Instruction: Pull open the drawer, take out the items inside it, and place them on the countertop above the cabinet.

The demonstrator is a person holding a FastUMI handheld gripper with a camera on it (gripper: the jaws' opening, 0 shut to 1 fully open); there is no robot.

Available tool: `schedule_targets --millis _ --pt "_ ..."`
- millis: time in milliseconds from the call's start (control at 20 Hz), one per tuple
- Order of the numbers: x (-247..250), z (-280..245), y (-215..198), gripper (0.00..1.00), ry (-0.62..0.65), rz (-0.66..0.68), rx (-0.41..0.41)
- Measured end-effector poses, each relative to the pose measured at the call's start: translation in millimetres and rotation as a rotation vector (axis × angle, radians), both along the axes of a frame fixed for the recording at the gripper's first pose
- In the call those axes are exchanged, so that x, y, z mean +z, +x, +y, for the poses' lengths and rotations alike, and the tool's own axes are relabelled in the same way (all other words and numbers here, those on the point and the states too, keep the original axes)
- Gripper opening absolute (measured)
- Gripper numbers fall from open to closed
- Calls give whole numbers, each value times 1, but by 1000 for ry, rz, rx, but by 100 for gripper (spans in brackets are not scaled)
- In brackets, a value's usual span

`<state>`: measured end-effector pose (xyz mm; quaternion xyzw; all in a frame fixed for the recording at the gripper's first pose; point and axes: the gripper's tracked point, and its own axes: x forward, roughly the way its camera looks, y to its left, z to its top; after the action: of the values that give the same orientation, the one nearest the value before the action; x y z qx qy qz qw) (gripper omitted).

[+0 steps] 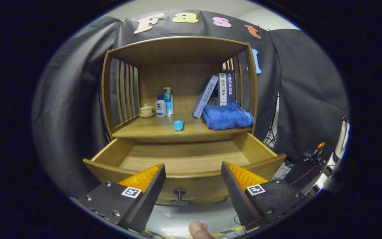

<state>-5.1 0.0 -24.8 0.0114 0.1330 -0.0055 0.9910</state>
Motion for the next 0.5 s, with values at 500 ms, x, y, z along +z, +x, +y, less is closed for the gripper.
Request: schedule_targets --millis 500 --pt "-81 25 -1 99 33 63 43"
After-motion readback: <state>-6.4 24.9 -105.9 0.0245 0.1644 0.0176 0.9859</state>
